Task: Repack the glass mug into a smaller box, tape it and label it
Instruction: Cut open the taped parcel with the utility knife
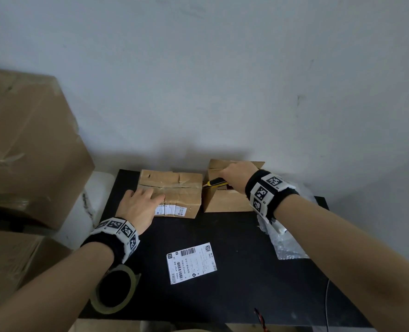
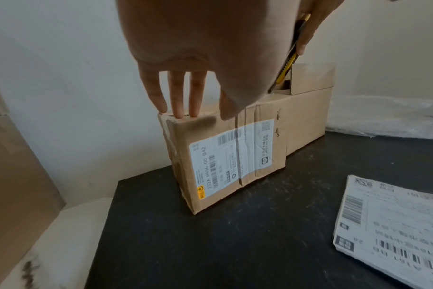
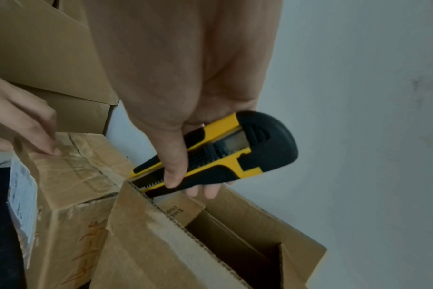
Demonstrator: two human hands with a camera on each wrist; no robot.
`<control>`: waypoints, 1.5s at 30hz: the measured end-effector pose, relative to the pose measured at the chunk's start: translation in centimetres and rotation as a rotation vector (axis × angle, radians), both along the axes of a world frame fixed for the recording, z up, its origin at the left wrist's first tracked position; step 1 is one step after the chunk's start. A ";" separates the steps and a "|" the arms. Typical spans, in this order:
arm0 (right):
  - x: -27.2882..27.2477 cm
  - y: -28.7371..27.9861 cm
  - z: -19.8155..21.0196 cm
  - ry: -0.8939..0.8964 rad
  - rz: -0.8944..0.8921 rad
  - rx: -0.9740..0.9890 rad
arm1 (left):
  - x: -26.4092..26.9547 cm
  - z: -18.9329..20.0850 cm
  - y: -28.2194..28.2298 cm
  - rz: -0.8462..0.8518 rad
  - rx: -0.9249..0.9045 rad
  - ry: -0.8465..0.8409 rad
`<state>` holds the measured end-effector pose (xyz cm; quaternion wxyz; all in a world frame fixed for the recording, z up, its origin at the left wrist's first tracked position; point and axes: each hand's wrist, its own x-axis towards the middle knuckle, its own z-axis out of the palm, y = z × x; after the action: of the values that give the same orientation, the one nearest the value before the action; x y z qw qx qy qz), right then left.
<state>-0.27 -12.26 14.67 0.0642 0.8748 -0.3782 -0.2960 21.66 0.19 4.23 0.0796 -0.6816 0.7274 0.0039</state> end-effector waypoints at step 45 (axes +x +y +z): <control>4.3 1.9 -5.4 -0.899 -0.657 0.463 | 7.7 1.1 -3.0 0.180 0.192 0.326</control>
<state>4.03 -10.32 9.32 -0.3887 0.7428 -0.5446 0.0240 29.34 -2.81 5.29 0.0248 -0.7236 0.6629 0.1906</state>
